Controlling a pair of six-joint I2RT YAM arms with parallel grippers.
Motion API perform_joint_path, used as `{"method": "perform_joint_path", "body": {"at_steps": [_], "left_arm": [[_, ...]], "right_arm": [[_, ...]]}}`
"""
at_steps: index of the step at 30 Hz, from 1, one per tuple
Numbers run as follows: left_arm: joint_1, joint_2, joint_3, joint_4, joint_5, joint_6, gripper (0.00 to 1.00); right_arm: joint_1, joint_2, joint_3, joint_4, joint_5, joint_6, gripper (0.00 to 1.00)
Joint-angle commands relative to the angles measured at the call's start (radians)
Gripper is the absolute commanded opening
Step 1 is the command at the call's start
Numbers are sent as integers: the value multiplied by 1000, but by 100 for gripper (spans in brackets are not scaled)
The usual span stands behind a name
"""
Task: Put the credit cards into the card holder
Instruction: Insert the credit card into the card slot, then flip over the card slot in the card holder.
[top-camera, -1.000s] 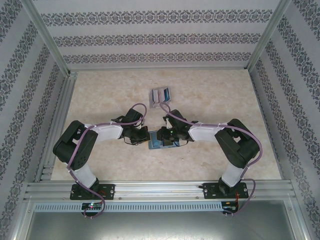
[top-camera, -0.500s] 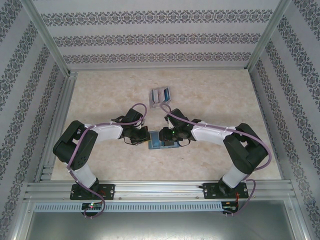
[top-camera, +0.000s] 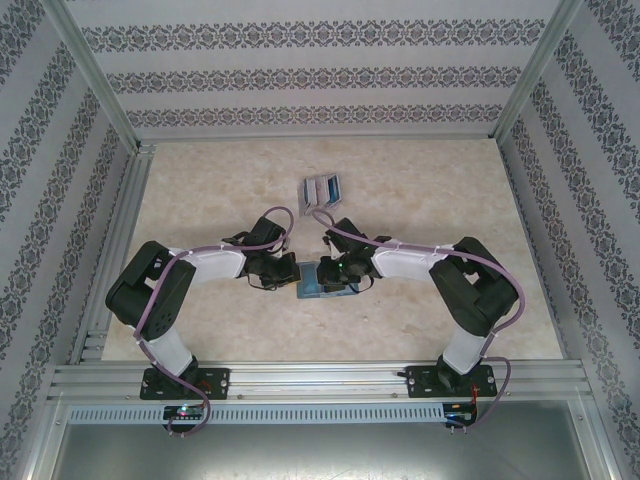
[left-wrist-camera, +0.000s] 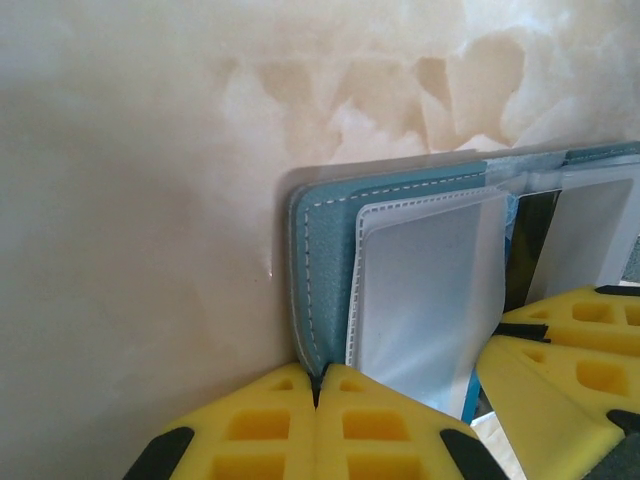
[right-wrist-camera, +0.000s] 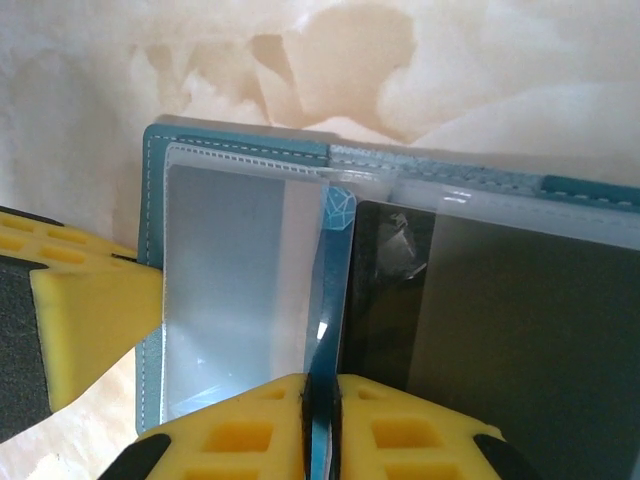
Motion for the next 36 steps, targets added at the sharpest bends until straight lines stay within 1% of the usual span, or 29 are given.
{"method": "perform_joint_path", "body": {"at_steps": [1,3,4,8,11,13,17,19,22,25,31,36], "left_arm": [[-5,-9,-19,-40,-18,3,8],[-3,-23,-3,-72,-37,16,12],[-4,-34,4,-86,-44,20,17],[-3,-85,23,-134,-89,30,31],[-3,-121,46,-173,-121,42,35],[-4,-144,61,-186,-122,37,37],[-21,-165,59,-104,-47,-36,35],[-42,-153,91,-103,-36,-36,33],[-61,-118,146,-128,-36,-18,25],[-79,-80,158,-94,-18,-31,17],[-122,8,197,-66,13,-41,13],[-134,61,219,-47,24,-42,9]], "right_arm": [[26,10,28,6,-20,-13,16],[17,-24,26,-21,-5,-25,17],[10,-49,19,-32,1,-29,17],[-29,-156,-27,-71,22,-40,20],[-71,-218,-68,-91,27,-44,22],[-99,-247,-105,-84,12,-40,24],[-141,-266,-167,-49,-34,-21,29],[-162,-270,-197,-18,-54,-7,32],[-170,-275,-218,14,-73,8,32],[-171,-263,-214,25,-89,10,32],[-173,-230,-201,45,-88,7,34],[-176,-194,-178,41,-77,-9,34]]}}
